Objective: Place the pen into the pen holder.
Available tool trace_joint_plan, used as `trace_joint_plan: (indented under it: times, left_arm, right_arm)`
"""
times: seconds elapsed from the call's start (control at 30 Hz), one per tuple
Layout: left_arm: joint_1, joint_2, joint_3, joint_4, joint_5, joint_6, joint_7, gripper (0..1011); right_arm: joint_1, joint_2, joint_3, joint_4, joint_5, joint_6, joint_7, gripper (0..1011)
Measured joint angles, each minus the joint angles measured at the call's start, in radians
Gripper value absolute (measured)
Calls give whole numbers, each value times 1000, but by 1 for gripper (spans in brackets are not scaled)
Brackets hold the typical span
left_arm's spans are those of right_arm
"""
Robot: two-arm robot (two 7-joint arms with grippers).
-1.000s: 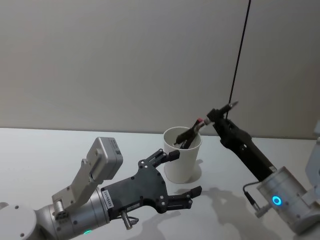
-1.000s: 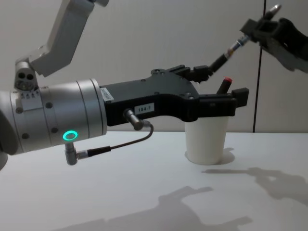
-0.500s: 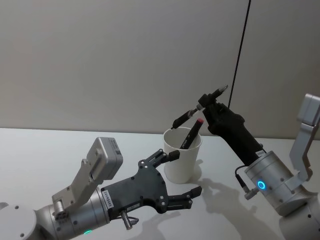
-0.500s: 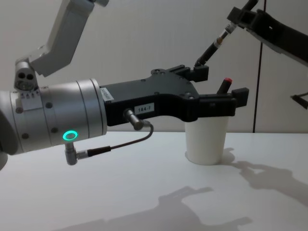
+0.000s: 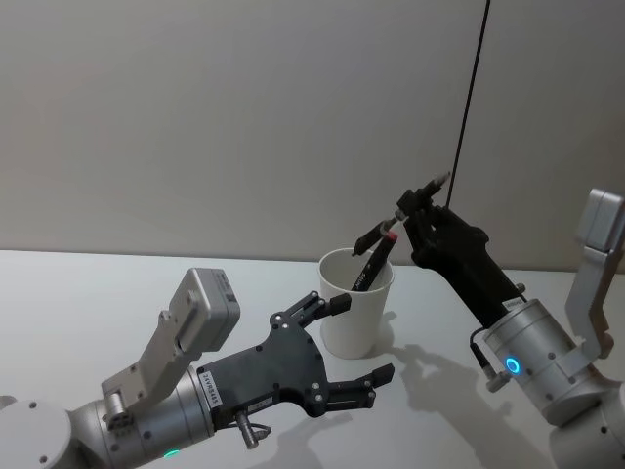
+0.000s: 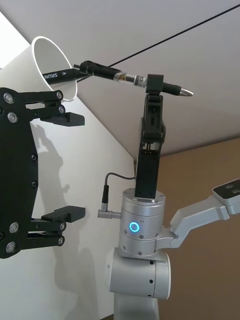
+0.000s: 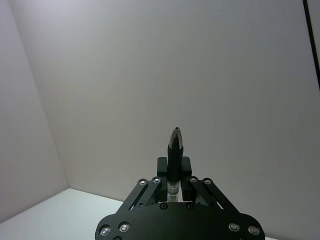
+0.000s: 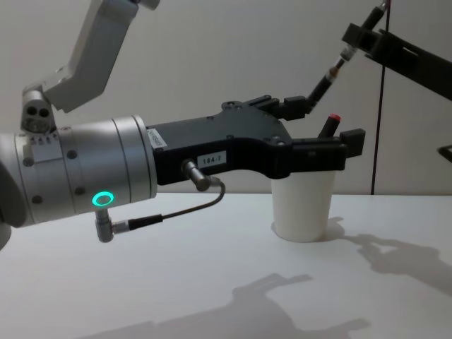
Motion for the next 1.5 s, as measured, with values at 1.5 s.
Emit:
trace_joint_plan:
  times: [1.5]
  left_arm:
    - [0,0,0,0,0,0,0,1002]
  right_arm:
    - [29,-27,-71,45,-263,45,-158,147]
